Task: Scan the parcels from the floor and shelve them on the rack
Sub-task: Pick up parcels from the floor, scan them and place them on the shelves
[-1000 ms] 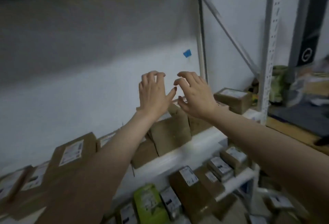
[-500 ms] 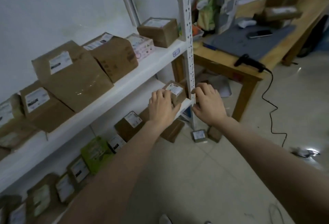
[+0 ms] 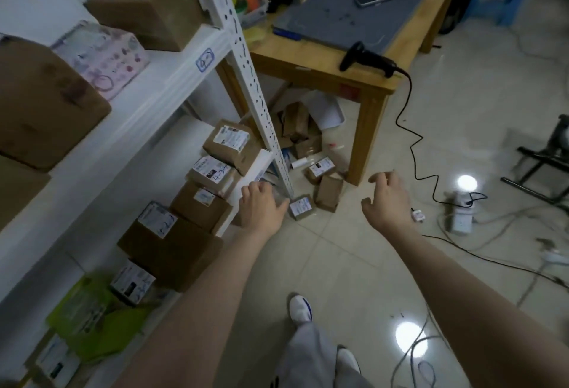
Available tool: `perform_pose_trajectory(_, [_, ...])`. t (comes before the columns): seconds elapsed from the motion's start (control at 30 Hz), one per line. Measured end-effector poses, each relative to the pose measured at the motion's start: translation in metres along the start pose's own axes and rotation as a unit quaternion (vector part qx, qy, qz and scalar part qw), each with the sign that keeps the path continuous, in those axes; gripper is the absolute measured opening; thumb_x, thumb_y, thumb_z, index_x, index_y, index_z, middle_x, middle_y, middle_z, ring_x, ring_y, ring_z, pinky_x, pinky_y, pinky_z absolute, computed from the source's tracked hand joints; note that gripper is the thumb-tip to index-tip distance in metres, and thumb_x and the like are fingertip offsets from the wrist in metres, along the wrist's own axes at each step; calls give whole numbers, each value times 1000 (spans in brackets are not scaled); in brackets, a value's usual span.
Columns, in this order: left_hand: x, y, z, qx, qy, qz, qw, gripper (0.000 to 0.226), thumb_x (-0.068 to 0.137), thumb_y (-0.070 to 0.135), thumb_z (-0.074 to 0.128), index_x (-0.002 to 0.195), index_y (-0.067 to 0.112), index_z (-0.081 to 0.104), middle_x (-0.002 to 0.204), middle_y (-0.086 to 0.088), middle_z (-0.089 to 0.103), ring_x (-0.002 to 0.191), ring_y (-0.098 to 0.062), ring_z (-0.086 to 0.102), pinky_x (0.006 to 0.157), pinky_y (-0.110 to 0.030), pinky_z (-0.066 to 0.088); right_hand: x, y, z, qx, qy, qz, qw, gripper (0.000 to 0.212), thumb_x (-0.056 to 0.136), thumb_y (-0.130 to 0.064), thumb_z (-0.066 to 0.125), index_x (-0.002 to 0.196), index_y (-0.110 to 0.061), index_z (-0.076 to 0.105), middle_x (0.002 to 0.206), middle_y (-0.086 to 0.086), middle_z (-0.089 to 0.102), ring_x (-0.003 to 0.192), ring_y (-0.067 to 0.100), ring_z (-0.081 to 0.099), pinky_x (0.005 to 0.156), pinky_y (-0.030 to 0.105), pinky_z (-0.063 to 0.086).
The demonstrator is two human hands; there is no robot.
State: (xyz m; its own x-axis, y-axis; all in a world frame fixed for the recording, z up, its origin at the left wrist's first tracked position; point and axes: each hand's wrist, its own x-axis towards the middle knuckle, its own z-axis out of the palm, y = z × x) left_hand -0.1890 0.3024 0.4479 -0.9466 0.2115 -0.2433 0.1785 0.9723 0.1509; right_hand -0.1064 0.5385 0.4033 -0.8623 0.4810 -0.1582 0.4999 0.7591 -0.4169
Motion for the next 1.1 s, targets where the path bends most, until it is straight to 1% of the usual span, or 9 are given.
perform_pose_trajectory(0.13, [50,14,32,6,-46,42,998,55,97,54,53,133,13,52,139,-15,47,128,-30,38,102,-38,39,32,-2,32,9,-31,56,998,46,86,-16,61,130,-11,49,133,12,45,125,32,43,97,42,41])
perform_pose_trajectory(0.37, [141,19,80,35,-101,89,990,60,97,55,53,138,11,49,141,-15,45,128,-28,39,102,-35,39,98,-11,105,65,-69,129,987,48,87,-19,64,132,-13,49,137,10,44,129,30,41,101,41,43])
perform_pose_trajectory(0.5, [191,23,118,49,-107,96,988,56,96,53,55,134,12,50,140,-14,46,128,-28,39,102,-37,43,142,-3,146,68,-86,127,986,51,87,-21,64,134,-13,47,138,10,43,129,29,42,99,41,45])
perform_pose_trajectory(0.6, [228,30,155,45,-98,105,989,54,96,52,56,133,14,50,138,-13,46,126,-27,40,99,-36,45,180,11,177,64,-91,124,986,52,87,-24,64,135,-12,47,139,11,42,128,29,42,100,43,45])
perform_pose_trajectory(0.73, [270,34,220,44,-101,90,990,54,95,53,57,132,14,51,138,-12,46,128,-27,39,101,-35,43,223,37,227,65,-102,136,983,53,88,-25,62,137,-13,45,140,10,41,130,28,41,101,41,45])
perform_pose_trajectory(0.87, [297,29,296,50,-109,69,990,56,95,54,56,134,14,47,140,-11,44,131,-27,37,103,-35,39,254,69,288,60,-122,143,980,55,89,-27,62,138,-12,44,140,11,41,129,30,41,100,42,45])
perform_pose_trajectory(0.97, [319,28,355,56,-109,39,992,62,91,60,59,133,15,47,137,-9,47,129,-26,42,101,-35,39,277,93,339,64,-132,139,979,53,90,-28,62,137,-13,44,138,10,42,127,30,43,99,41,47])
perform_pose_trajectory(1.03, [337,31,400,29,-111,8,993,68,86,63,63,130,14,48,136,-11,49,128,-28,43,101,-38,40,294,111,374,66,-141,134,979,51,91,-28,62,137,-14,44,138,10,43,127,29,45,99,41,47])
perform_pose_trajectory(1.1, [357,38,445,-14,-118,-13,993,75,82,63,67,131,10,47,136,-13,47,129,-30,42,103,-41,41,311,131,409,66,-145,132,978,52,91,-28,63,137,-15,44,138,9,43,126,29,46,100,40,48])
